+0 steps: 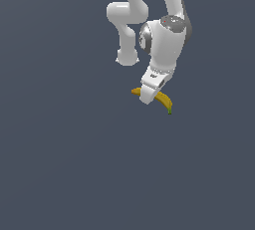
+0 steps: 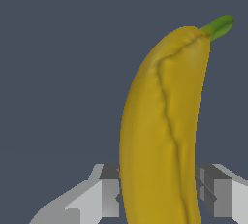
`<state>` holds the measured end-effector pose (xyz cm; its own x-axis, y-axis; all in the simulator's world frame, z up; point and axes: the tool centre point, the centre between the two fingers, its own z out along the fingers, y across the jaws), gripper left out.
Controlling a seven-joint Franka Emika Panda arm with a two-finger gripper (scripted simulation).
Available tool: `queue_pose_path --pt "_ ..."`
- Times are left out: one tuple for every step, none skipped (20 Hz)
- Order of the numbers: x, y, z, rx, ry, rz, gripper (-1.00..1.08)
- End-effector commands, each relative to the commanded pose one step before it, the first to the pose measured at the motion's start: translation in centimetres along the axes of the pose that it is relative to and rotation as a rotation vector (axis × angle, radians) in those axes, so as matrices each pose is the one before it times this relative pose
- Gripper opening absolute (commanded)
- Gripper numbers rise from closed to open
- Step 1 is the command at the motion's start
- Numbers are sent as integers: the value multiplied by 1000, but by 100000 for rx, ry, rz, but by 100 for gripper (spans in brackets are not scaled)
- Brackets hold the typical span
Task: Pick up the object and move it to a goal position.
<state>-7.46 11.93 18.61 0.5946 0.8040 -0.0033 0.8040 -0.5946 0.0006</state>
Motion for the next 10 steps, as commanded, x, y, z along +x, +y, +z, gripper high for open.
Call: queue_pose_path --pt "-139 -937 -1078 -65 145 62 -100" --pt "-28 -300 -317 0 0 0 -100" --pt "-23 -265 -281 0 0 0 -100" --pt "-31 -220 -256 39 57 4 -100" --pt "-14 -195 -209 0 0 0 -100" --pt "-10 -160 -172 0 0 0 -100" --pt "-7 -124 -134 0 0 0 -100" --pt "-17 -80 -106 40 56 0 -100" --pt "-3 -53 -58 0 0 0 -100" --pt "-1 -18 -19 0 0 0 -100"
